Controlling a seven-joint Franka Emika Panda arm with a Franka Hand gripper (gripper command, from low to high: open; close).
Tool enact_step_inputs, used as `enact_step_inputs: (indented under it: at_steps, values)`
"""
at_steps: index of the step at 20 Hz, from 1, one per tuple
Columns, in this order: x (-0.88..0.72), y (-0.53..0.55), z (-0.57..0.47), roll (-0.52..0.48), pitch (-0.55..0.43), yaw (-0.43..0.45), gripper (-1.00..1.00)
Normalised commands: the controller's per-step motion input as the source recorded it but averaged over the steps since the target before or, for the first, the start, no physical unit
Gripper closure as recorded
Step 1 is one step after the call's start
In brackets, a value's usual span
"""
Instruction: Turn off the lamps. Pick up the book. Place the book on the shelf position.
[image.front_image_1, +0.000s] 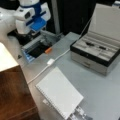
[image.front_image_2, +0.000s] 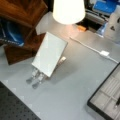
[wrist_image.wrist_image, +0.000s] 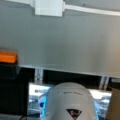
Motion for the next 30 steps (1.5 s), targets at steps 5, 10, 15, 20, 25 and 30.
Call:
enact_step_inputs:
  at_steps: [5, 10, 15, 20, 25, 30]
  values:
    - [-0.17, 0.3, -0.24, 0.104, -0.023, -0.124, -1.0]
    - [-0.12, 0.29, -0.22, 0.028, -0.062, -0.083, -1.0]
    - [-0.08, 0.31, -0.18, -0.097, -0.075, -0.077, -1.0]
    - [-0.03, 0.3, -0.21, -0.104, -0.095, -0.092, -1.0]
    - [-0.02, 0.25, -0.17, -0.021, -0.086, -0.086, 1.0]
    - [-0.03, 0.17, -0.17, 0.048, -0.079, -0.074, 1.0]
